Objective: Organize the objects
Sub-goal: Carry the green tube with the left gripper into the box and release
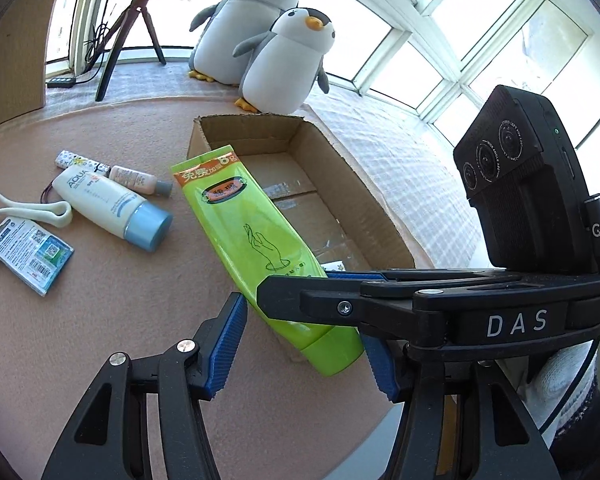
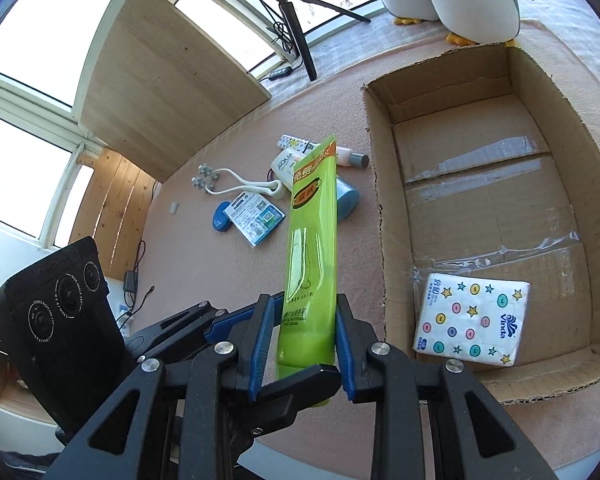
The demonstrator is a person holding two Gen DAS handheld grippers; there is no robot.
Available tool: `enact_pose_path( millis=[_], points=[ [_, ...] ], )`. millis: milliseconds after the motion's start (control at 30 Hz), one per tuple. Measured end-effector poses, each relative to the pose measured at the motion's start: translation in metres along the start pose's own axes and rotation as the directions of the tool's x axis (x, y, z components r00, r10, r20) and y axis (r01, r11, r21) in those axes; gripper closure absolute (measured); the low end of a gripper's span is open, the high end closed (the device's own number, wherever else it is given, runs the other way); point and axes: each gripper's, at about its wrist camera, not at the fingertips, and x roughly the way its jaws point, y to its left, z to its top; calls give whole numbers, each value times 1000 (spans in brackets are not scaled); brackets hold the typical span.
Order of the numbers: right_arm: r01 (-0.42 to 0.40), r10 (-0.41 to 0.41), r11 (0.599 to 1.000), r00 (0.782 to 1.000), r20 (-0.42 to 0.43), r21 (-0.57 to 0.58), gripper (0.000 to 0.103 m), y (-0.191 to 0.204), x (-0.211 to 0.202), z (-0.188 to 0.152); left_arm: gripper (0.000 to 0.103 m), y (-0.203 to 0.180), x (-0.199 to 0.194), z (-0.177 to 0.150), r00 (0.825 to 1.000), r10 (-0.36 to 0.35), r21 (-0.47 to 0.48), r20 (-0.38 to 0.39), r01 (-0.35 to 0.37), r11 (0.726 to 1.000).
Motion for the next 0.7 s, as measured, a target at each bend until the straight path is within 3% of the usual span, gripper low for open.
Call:
enact_pose_path(
  millis=[333,400,467,500,700],
  points=[
    [48,-53,996,996,65,76,76,-52,-40,8,43,-47,47,24,999,-30,76,-29,32,997],
    [99,-105,993,991,84,64,75,-54,-46,10,33,-51,49,27,1000,-9,87,-24,11,996],
    [159,-164,986,980,109,52,48,-54,-51,11,22,-48,47,27,1000,6,74,-13,-6,997],
    [173,-178,984,976,126,52,42,-55,-53,12,22,-46,47,27,1000,9,67,-11,-8,998],
    [173,-181,983,973,141,66,40,-59,-52,13,22,-29,37,25,999,31,45,-6,-31,998]
  ],
)
